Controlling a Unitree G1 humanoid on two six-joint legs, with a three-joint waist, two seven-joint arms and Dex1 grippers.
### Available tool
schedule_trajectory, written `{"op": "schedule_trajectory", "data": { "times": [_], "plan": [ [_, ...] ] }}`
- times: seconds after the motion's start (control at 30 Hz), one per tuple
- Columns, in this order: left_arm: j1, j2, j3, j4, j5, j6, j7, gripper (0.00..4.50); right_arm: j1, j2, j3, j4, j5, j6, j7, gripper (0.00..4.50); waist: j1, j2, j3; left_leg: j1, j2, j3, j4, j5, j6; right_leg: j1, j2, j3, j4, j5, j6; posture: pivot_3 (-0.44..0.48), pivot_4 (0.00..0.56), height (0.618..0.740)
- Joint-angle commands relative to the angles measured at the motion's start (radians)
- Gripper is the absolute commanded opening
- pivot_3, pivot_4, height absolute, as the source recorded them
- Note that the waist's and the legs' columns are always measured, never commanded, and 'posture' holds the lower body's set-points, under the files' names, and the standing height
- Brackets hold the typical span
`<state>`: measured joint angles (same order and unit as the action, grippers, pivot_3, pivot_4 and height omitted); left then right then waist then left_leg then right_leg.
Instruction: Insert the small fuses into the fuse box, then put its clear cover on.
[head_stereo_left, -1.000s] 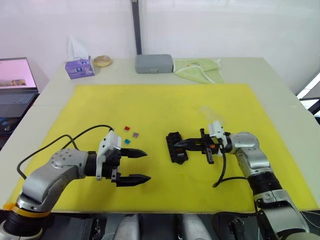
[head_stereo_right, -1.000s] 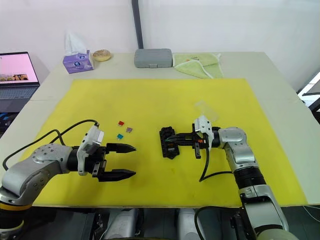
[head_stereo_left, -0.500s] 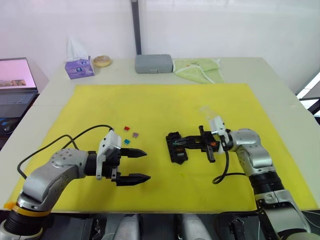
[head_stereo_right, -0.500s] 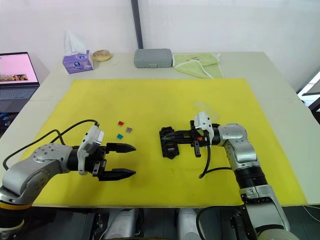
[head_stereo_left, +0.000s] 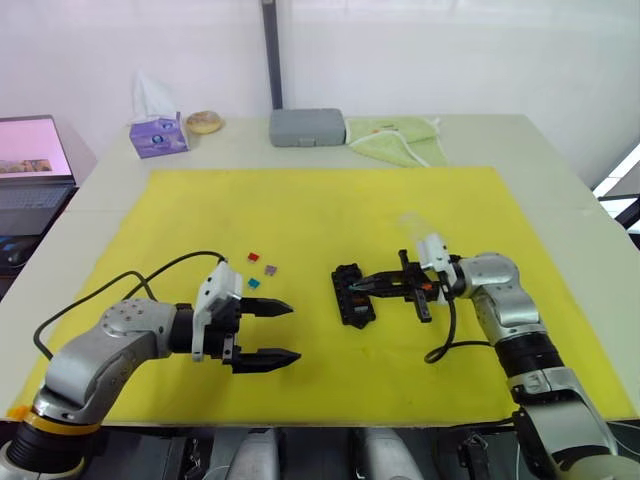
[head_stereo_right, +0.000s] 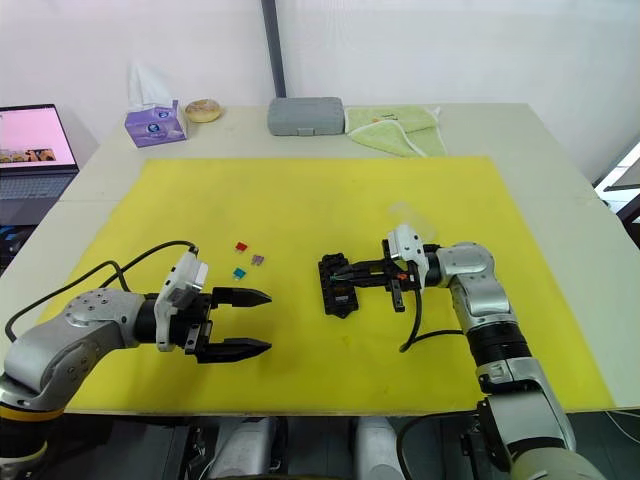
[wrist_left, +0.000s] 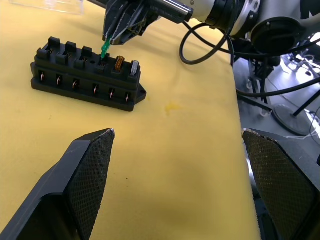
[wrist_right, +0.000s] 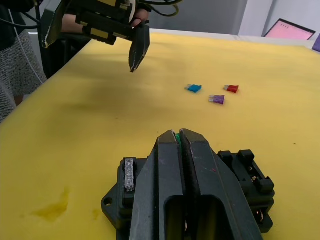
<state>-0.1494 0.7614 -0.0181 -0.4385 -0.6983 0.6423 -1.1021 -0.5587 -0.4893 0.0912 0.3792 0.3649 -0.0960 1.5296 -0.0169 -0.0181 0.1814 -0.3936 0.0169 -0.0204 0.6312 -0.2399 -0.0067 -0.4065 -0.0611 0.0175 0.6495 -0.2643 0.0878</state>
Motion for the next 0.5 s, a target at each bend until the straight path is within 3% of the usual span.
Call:
{"op": "schedule_trajectory", "data": {
  "times": [0.03, 0.5],
  "plan": [
    [0.006, 0.000, 0.014, -0.032, -0.013, -0.005, 0.007, 4.28, -0.018, -0.001, -0.001, -0.006, 0.001, -0.015, 0.011, 0.00, 0.000, 0.000, 0.000, 0.000, 0.000, 0.000, 0.000, 0.000, 0.000, 0.000, 0.000, 0.000, 0.000, 0.000, 0.000, 0.000, 0.150, 0.740],
    [0.010, -0.004, 0.009, -0.037, -0.015, -0.005, 0.020, 4.28, -0.043, 0.011, -0.005, 0.055, -0.015, -0.043, 0.006, 0.00, 0.000, 0.000, 0.000, 0.000, 0.000, 0.000, 0.000, 0.000, 0.000, 0.000, 0.000, 0.000, 0.000, 0.000, 0.000, 0.000, 0.150, 0.740]
  ]
}}
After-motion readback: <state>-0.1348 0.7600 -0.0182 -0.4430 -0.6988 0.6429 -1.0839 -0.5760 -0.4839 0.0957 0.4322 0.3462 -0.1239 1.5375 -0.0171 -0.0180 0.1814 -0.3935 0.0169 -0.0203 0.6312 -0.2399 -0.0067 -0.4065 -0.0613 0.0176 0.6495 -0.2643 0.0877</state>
